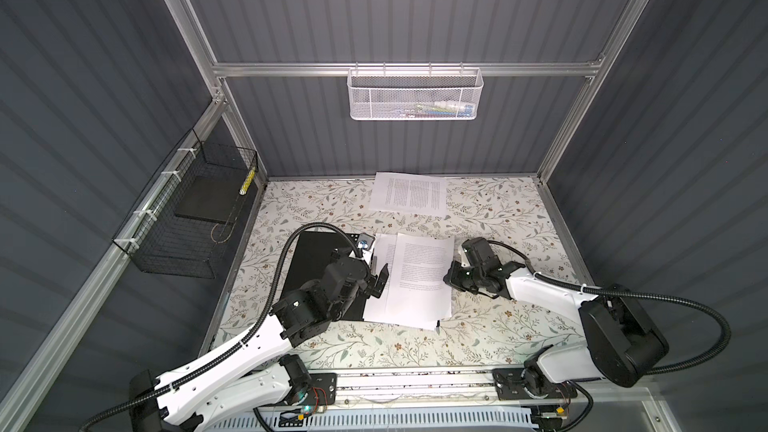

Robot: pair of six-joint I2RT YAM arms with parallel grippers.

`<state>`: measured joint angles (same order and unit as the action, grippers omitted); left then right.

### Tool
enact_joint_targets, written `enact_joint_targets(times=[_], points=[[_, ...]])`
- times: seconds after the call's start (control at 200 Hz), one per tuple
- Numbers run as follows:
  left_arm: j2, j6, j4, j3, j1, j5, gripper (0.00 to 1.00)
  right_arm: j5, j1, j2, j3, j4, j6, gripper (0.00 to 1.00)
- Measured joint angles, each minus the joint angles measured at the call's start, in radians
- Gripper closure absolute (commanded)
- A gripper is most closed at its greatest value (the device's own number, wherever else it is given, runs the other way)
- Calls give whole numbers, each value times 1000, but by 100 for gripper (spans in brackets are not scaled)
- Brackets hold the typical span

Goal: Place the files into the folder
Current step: 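Lay the sheet on the stack with the right gripper while the left holds the clip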

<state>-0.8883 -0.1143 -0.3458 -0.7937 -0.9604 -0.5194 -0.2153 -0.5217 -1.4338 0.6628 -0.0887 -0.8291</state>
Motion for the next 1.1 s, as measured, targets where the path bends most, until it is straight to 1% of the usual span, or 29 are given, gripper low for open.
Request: enact_joint_targets(times=[0.185, 0.515, 0.68, 1.101], points=[[-5, 0, 0, 0, 0, 24, 0, 34, -29, -19, -6, 61, -43, 100], [-5, 3, 0, 0, 0, 43, 0, 35, -62, -154, 59, 88, -51, 100], [-5, 3, 0, 0, 0, 53, 0, 35, -75, -158, 92, 88, -49, 100], [-5, 3, 0, 0, 0, 68, 0, 35, -109, -167, 97, 80, -55, 100]])
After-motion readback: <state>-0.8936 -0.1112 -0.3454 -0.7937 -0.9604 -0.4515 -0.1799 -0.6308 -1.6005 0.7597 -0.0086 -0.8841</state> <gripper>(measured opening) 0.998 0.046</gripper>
